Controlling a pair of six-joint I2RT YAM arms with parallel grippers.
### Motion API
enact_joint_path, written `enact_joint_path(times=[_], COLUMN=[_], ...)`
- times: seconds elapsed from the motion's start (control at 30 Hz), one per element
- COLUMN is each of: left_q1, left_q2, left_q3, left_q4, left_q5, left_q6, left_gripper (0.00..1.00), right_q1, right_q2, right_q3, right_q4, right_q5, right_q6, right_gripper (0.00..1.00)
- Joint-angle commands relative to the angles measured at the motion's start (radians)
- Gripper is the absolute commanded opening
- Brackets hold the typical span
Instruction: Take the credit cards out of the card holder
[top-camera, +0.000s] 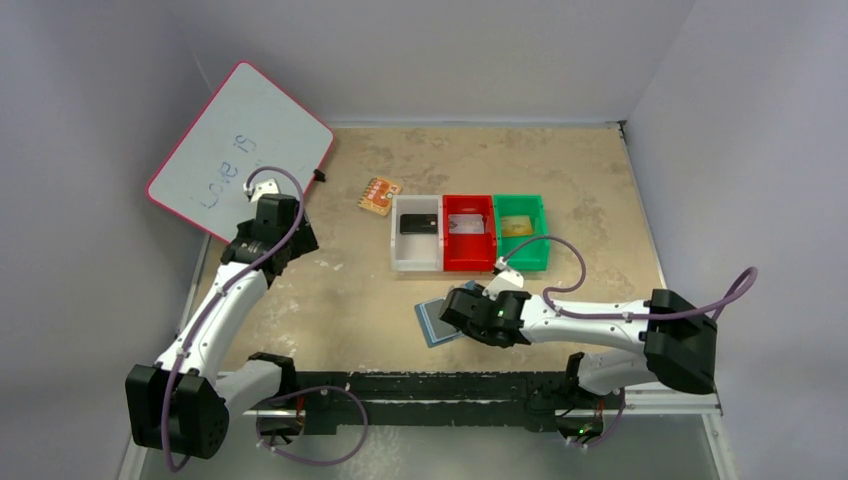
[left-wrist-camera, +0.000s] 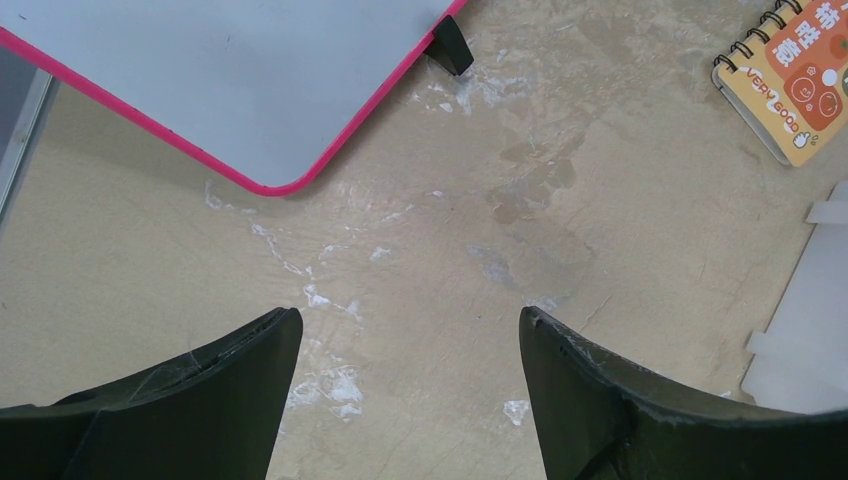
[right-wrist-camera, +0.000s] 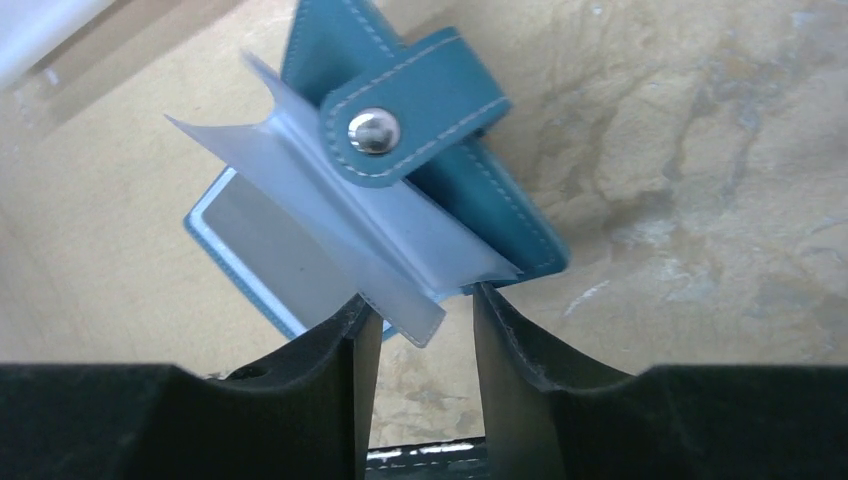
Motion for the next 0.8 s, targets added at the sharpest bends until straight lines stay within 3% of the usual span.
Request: enact_joint_path(times=[0.0, 0.27, 0.5, 0.67, 0.77], left_q1=[0.003, 0.003, 0.003, 0.003, 0.003], left_q2=[0.006, 0.005, 0.008, 0.009, 0.009], left_q3=[0.023, 0.023, 0.023, 0.022, 0.023], left_q4=[0.023, 0.021, 0.020, 0.022, 0.021], left_q5=[0.011, 0.010, 0.016, 0.021, 0.021], left_q6=[0.008, 0.009, 0.010, 0.010, 0.010], left_gripper=[0.79, 0.79, 0.79, 0.79, 0.79], right_q1=[-0.005, -0.005, -0.005, -0.005, -0.005], right_q2=[-0.006, -0.029, -0.159, -0.263, -0.331], right_q3=[-0.016, -0.007, -0.069, -0.059, -0.047], right_q4=[-0.114, -0.224, -0.200, -0.170, -0.080], right_q5=[0.065, 0.091, 0.089, 0.086, 0.066], right_q6=[0.115, 0.194, 0.200, 0.102, -0.038], right_gripper=[0.44, 0.51, 0.52, 0.51, 0.49])
